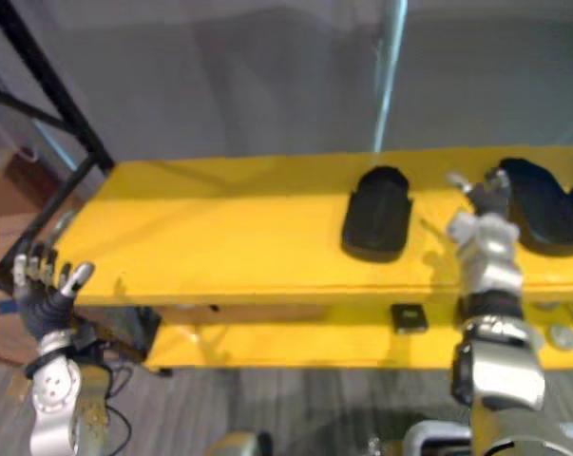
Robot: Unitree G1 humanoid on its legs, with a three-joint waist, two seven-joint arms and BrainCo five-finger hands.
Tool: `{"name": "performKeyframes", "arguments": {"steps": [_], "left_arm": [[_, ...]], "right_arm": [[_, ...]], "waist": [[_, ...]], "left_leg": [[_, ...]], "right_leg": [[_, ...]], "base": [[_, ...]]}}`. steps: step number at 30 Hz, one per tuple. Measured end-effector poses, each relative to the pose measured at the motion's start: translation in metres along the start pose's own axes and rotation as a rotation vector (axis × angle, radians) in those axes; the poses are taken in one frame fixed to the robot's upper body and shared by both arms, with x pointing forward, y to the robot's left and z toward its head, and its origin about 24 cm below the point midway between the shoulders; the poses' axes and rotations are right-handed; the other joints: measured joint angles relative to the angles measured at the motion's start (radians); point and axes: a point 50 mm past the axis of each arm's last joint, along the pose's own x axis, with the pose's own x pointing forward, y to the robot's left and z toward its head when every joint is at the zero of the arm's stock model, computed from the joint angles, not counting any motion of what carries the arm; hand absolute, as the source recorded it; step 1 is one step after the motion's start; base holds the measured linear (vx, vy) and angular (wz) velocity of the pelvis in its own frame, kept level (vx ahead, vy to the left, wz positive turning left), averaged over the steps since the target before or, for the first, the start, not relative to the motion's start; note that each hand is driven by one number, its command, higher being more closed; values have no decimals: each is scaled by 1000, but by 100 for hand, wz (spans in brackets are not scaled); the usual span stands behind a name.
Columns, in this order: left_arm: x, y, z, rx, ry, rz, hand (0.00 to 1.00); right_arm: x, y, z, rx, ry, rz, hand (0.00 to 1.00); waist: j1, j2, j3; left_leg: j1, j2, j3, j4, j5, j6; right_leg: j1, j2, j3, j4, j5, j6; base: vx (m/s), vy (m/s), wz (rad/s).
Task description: Walk over and take plastic housings, then place them on the shelf
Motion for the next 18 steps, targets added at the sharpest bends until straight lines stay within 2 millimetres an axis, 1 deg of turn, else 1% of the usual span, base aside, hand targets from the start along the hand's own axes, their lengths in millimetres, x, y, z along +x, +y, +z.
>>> {"name": "performKeyframes", "arguments": {"steps": [1, 5, 9, 11, 14, 15, 18], "left_arm": [[0, 3, -4, -6, 25, -1, 0], [-1, 10, -9, 13, 48, -3, 0], [-2, 11, -11, -12, 64, 0, 0], [-3, 10, -14, -15, 76, -6, 0], [-5, 6, -16, -22, 90, -21, 0], [-5, 5, -17, -23, 93, -24, 0], [-7, 5, -18, -17, 98, -30, 0]], "right_arm": [[3, -5, 11, -3, -30, 9, 0], [6, -16, 24, -47, -44, 41, 0], [9, -26, 39, -95, -29, 35, 0], [12, -23, 58, -75, -42, 44, 0], [13, -19, 64, -63, -17, 78, 0], [14, -18, 64, -65, -5, 95, 0], [13, -18, 60, -64, 33, 121, 0]], "waist": [[8, 9, 1], [30, 28, 9], [33, 31, 17], [38, 33, 32], [46, 30, 41], [46, 30, 52], [57, 28, 55]], "left_leg": [[-9, 0, -9, 9, 0, 0], [-8, 1, -15, 8, 3, -1], [-8, -5, -39, 0, 15, -2], [-7, -6, -41, -15, 27, -3], [-7, -7, -42, -38, 42, -6], [-3, -8, -43, -39, 44, -6], [-7, -11, -41, -43, 46, -8]], "right_leg": [[0, 2, -6, 1, -1, -2], [0, 3, -10, 13, -5, -5], [-1, -6, -34, 46, -29, -6], [-17, -15, -38, 79, -50, -9], [-40, -24, -41, 113, -65, -8], [-44, -30, -42, 134, -78, -8], [-76, -46, -37, 190, -109, -9]], "base": [[-49, 7, 11], [-41, 5, 5], [-26, -6, 18], [-34, -22, 12], [-7, -25, 6], [2, -26, 3], [3, -10, 1]]}}
